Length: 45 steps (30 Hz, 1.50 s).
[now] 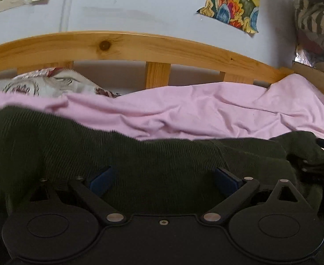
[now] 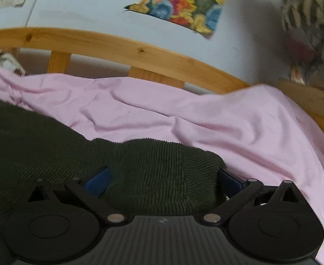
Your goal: Fold large clothes
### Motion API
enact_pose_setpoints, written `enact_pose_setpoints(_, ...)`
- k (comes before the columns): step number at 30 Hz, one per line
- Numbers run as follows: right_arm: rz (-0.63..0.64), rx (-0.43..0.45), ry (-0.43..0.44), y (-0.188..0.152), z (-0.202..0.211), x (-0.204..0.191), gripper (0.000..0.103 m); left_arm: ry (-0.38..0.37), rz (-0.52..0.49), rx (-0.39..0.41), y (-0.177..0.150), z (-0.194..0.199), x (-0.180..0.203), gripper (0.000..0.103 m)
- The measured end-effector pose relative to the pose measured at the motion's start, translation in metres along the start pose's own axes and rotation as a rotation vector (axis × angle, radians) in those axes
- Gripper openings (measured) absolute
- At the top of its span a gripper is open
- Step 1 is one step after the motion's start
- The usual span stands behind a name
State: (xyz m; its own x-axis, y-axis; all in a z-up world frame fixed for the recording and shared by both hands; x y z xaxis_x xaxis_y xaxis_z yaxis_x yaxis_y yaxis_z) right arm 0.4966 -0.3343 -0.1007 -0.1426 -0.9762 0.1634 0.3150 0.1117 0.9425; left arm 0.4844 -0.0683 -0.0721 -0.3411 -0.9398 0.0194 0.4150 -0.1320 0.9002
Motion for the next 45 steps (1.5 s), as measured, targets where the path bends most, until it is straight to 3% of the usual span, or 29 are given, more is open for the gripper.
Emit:
enact_pose_setpoints(5,-0.057,-0.01,0.049,-0.003,-0.003,0.009,0.103,0.005,0.035,0.074,-0.022,0.0,0.0,0.098)
enact_pose_setpoints(8,-0.079,-0.046,0.01,0.014,0.017,0.012,0.102,-0.003,0.042,0.069,-0.018,0.005,-0.002,0.098)
enact_pose_setpoints(10,-0.075,0.011,-0.021,0.026,0.046,0.006,0.102,0.006,0.054,0.058,-0.006,0.019,-0.006,0.096)
enact_pose_setpoints(12,-0.061,0.06,0.048,0.034,0.067,-0.01,0.103,-0.005,0.086,0.145,0.005,0.047,-0.016,0.101)
enact_pose_setpoints(14,-0.028,0.05,0.128,0.034,0.074,-0.031,0.103,0.01,0.088,0.183,0.008,0.063,-0.024,0.102)
enact_pose_setpoints(15,0.005,0.028,0.166,0.029,0.072,-0.044,0.103,0.035,0.065,0.148,0.005,0.061,-0.027,0.102)
enact_pose_setpoints(17,0.061,-0.025,0.163,0.011,0.06,-0.061,0.102,0.1,0.012,0.043,-0.008,0.048,-0.029,0.102)
enact_pose_setpoints(19,0.007,-0.024,0.182,-0.007,0.047,-0.059,0.102,0.147,-0.032,-0.041,-0.023,0.033,-0.029,0.102)
enact_pose_setpoints(22,-0.008,-0.027,0.188,-0.011,0.043,-0.058,0.102,0.176,-0.102,0.004,-0.035,0.031,-0.02,0.102)
enact_pose_setpoints(26,-0.038,-0.077,0.217,0.0,0.051,-0.049,0.102,0.152,-0.076,0.025,-0.038,0.029,-0.025,0.102)
enact_pose_setpoints(30,-0.14,-0.111,0.252,0.015,0.099,-0.023,0.103,0.128,-0.027,-0.015,-0.033,0.052,-0.03,0.102)
enact_pose_setpoints(37,-0.179,-0.139,0.284,0.013,0.171,0.003,0.103,0.091,0.084,-0.076,-0.041,0.121,-0.046,0.102)
enact_pose_setpoints(42,-0.189,-0.136,0.314,-0.003,0.237,0.013,0.103,0.204,0.126,-0.17,-0.056,0.163,-0.049,0.102)
enact_pose_setpoints(45,-0.168,-0.152,0.347,-0.019,0.279,0.015,0.103,0.22,0.135,-0.225,-0.073,0.194,-0.04,0.102)
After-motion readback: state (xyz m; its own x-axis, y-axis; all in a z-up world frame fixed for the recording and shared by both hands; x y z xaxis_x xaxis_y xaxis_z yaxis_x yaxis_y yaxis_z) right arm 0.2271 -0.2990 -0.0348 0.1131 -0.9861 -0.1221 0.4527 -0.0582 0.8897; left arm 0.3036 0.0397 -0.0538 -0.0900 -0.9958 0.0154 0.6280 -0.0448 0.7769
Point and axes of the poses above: each gripper's, at about its wrist camera, not at the fingertips, and z roughly against the way its jaws point, x to its right, y to its top, the point moved 5 cm from there along -z, roughly the way its jaws point, and after that the axes turned 6 degrees about -z, right-handed, at the moved point
